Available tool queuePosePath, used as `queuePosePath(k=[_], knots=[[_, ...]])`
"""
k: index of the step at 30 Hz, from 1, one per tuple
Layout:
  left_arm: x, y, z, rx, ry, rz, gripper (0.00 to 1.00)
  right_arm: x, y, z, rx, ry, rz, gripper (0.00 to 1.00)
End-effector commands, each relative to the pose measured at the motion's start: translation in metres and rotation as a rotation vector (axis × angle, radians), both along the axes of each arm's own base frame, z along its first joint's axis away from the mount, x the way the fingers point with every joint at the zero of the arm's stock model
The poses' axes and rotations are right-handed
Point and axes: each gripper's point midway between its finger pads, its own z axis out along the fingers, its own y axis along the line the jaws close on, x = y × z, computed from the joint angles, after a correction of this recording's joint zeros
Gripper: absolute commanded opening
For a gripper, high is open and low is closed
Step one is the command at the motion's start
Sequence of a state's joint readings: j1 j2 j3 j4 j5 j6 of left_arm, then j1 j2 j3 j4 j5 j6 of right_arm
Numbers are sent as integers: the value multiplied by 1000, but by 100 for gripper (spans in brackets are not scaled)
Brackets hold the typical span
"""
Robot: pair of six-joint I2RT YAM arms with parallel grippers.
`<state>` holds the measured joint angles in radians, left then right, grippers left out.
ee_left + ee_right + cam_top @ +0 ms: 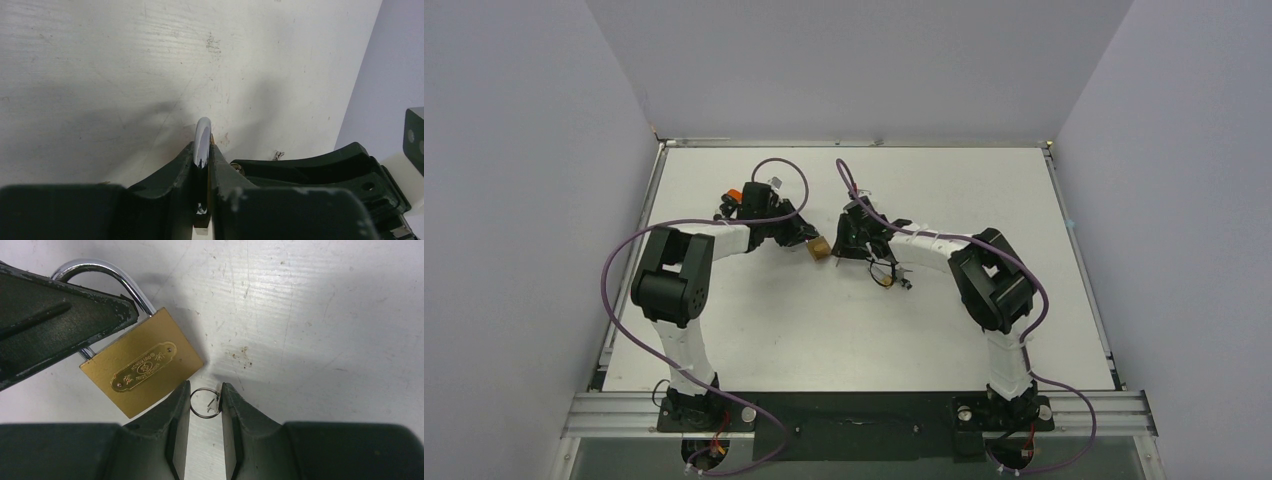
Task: Lock with the key
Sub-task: Place the key at the center of the board.
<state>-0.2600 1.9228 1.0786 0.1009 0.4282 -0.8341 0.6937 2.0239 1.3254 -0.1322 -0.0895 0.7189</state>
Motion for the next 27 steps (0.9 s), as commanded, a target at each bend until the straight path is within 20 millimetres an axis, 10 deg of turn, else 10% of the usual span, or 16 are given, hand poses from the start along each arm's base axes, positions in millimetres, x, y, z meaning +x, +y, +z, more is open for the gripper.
queuePosePath(k=[1,7,16,27], knots=[[24,0,22,5,-80,11,35,22,5,17,19,-62,-40,17],[37,3,34,57,-111,-2,54,28,11,23,26,-69,-37,35],[54,27,64,175,-154,44,55,38,12,39,26,-100,-44,57],[82,145,94,533,-135,385,56,25,14,77,57,-149,-16,61]])
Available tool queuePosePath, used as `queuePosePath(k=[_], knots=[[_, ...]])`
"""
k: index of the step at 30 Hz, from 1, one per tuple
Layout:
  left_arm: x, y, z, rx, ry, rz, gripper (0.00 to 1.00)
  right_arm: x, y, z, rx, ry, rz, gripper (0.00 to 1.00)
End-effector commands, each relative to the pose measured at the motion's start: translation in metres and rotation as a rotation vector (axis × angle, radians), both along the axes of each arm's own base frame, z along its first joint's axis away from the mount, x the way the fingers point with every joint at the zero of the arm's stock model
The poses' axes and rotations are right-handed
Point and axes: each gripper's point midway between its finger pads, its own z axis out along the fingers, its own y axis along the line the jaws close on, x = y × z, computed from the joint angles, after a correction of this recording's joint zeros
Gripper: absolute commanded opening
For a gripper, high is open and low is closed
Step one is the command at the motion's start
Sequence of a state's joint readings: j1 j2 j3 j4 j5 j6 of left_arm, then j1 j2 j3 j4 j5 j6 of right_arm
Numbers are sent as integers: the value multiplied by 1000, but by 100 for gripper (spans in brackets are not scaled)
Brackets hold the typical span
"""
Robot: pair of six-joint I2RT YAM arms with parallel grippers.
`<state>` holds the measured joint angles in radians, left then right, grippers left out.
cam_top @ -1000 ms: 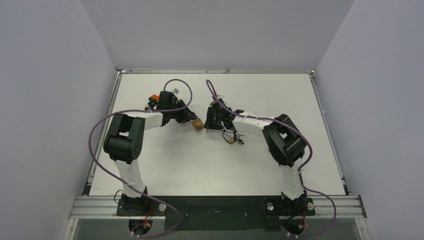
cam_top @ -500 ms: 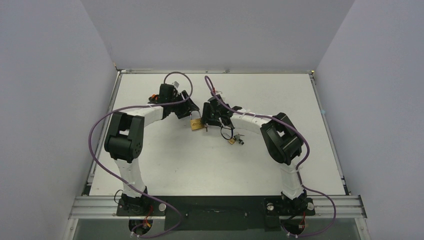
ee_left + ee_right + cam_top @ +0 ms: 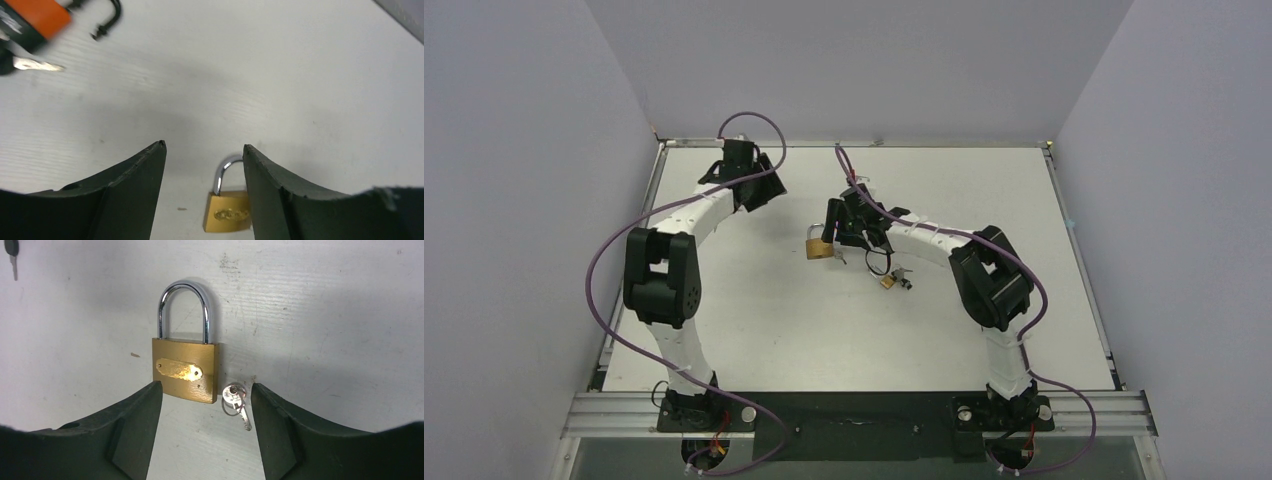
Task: Lock with the key
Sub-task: Place the key at the center of the board, then pick up the lock from the center of the board.
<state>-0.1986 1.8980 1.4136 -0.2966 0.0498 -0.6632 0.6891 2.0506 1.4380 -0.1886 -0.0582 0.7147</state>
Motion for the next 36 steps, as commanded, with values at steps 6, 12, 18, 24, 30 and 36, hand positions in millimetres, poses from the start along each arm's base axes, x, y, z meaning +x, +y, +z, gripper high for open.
queuePosePath(k=[6,12,18,24,30,36], knots=[[40,111,24,189,-6,218,58,-17,-1,74,88,-123,33,62],[67,145,7,152,17,216,59,-37,-7,85,119,-125,68,62],[98,162,-13,119,37,191,60,-64,-15,87,135,-125,98,62],[116,159,-40,93,89,112,60,-75,-30,92,128,-144,105,62],[120,143,-52,6,117,85,60,-75,-42,105,125,-182,103,62],[103,115,-38,-34,86,82,61,-74,-49,112,137,-201,99,62]])
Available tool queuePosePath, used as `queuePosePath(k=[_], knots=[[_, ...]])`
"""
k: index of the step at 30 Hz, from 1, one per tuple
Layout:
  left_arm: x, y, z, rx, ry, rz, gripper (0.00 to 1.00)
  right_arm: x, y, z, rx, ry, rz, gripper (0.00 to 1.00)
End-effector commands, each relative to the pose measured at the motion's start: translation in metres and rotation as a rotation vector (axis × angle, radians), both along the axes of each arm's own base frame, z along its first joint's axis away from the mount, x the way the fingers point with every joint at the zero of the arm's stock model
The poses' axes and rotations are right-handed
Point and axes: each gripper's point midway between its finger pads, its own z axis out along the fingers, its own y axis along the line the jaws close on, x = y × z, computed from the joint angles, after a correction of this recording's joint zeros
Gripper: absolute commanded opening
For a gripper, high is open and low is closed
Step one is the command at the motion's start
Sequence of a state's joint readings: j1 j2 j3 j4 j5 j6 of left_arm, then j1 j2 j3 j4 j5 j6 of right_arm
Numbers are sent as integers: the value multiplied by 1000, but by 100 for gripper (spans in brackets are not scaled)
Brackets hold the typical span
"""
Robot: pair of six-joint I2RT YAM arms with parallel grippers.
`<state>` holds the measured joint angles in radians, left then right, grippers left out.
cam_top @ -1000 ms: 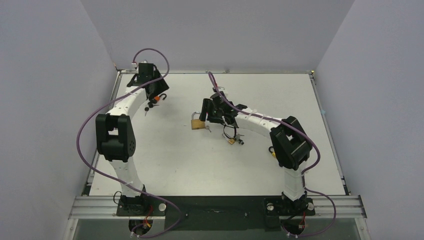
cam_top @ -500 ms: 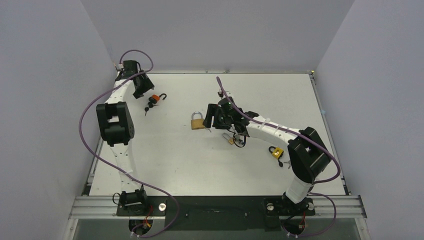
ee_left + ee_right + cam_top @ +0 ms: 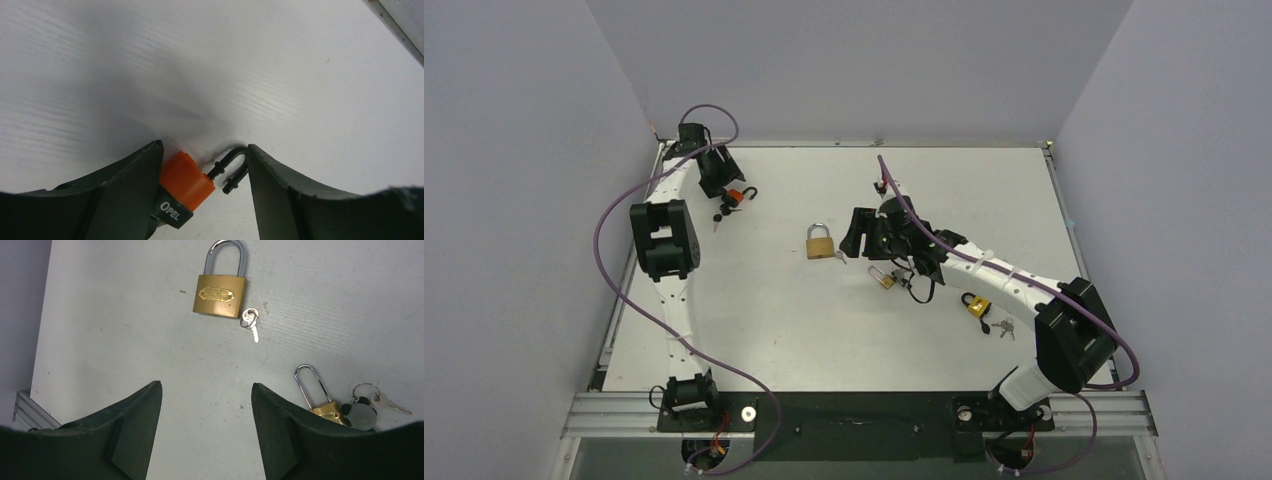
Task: Lock with the key
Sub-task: Pick up the lock from the center of the board.
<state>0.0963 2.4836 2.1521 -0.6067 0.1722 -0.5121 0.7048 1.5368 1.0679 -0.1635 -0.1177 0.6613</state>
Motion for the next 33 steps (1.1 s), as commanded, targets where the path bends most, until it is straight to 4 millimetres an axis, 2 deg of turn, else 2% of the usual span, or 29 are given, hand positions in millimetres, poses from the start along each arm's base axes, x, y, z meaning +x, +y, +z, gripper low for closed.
queuePosePath(k=[1,2,3,4,5,6,9,11,13,14,15,19,22,23,24,25,26,27,28,29,33], knots=[[-23,-30,18,-52,-13,-15,61,5,-3,20,35,-71,3,62],[-23,-37,33,-55,-52,-12,61,5,-4,19,36,-70,3,62],[-36,-40,22,-58,-22,-7,61,5,-4,19,39,-71,5,62],[-36,-47,37,-59,-66,-3,61,4,-4,18,41,-70,4,62],[-50,-50,25,-56,-36,0,61,4,-6,17,42,-69,1,62],[-51,-50,37,-39,-68,13,61,4,-6,17,45,-69,2,62],[-71,-67,34,-8,-56,-8,61,1,-6,13,51,-62,3,62],[-76,-62,28,33,-32,8,61,-1,-6,12,52,-59,8,62],[-77,-56,22,63,2,28,61,-1,-7,12,53,-57,10,62],[-72,-50,26,91,-2,53,61,-2,-6,12,53,-57,11,62],[-76,-47,19,106,29,64,61,-2,-7,12,53,-57,11,62],[-69,-34,21,140,44,186,61,-2,-8,12,54,-59,7,62],[-62,-32,26,129,33,251,60,-3,-8,11,57,-57,6,62],[-62,-33,22,129,49,271,60,-3,-8,11,58,-57,7,62],[-55,-34,29,128,32,283,60,-4,-8,10,58,-53,8,62],[-58,-35,21,149,65,303,60,-4,-8,9,57,-52,9,62],[-52,-36,28,156,54,314,60,-4,-8,8,57,-51,9,61],[-57,-37,20,188,88,329,60,-4,-8,9,58,-50,12,61],[-53,-41,26,195,77,335,60,-5,-7,9,60,-49,14,61],[-56,-39,19,217,104,360,60,-4,-7,9,62,-49,15,61],[-56,-44,21,247,110,408,61,-5,-7,11,68,-51,16,61]])
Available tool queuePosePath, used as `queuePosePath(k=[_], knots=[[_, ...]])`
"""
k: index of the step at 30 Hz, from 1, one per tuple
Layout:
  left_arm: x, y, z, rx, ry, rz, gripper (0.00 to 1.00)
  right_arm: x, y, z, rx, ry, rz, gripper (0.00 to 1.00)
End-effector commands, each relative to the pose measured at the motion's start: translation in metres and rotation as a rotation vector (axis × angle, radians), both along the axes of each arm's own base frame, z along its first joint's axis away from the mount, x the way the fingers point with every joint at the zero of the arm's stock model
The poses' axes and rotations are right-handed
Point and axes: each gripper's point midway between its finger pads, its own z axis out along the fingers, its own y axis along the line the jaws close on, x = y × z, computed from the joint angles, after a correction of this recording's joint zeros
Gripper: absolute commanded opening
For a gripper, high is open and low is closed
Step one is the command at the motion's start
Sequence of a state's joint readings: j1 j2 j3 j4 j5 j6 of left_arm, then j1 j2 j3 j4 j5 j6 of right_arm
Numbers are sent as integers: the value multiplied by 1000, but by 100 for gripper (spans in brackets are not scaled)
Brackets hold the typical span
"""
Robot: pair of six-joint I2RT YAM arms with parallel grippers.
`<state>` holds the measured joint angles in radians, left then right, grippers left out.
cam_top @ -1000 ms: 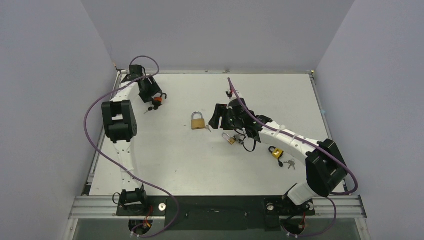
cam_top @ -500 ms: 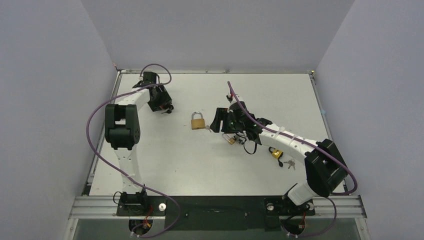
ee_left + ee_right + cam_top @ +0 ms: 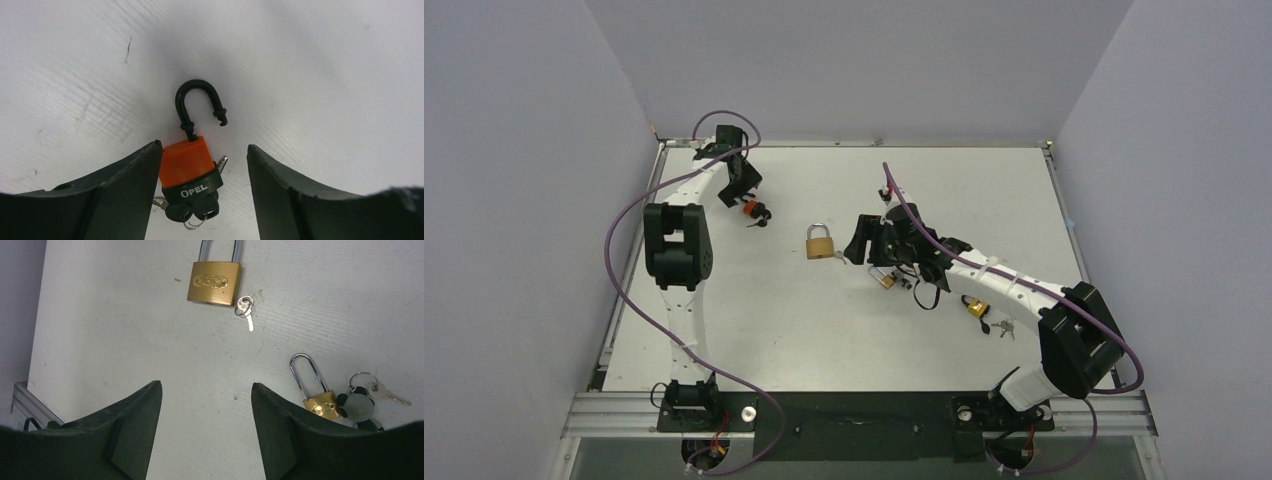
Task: Lock with the key
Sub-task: Pick up the lock from the center of the board.
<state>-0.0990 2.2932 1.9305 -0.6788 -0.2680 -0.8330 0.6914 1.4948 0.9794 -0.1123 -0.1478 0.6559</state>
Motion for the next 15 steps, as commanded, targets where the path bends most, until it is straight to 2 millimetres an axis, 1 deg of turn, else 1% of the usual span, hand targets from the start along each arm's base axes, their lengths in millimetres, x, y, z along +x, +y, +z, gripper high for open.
queuePosePath(k=[1,6,10,12,13,14,15], knots=[[-7,1,6,71,33,108,62,6,1,23,56,-57,0,61],[-11,1,7,94,48,146,64,7,-2,22,61,-49,-1,61],[-15,-1,-1,73,70,159,64,7,-2,20,69,-43,-1,61],[-20,-1,-6,66,88,174,64,7,-2,20,73,-40,0,61],[-19,-2,-5,52,81,179,64,6,-2,20,77,-39,3,61],[-23,0,-10,46,94,184,65,7,-2,19,78,-36,3,61],[-21,-3,-11,23,85,186,65,6,-1,19,81,-33,5,61]])
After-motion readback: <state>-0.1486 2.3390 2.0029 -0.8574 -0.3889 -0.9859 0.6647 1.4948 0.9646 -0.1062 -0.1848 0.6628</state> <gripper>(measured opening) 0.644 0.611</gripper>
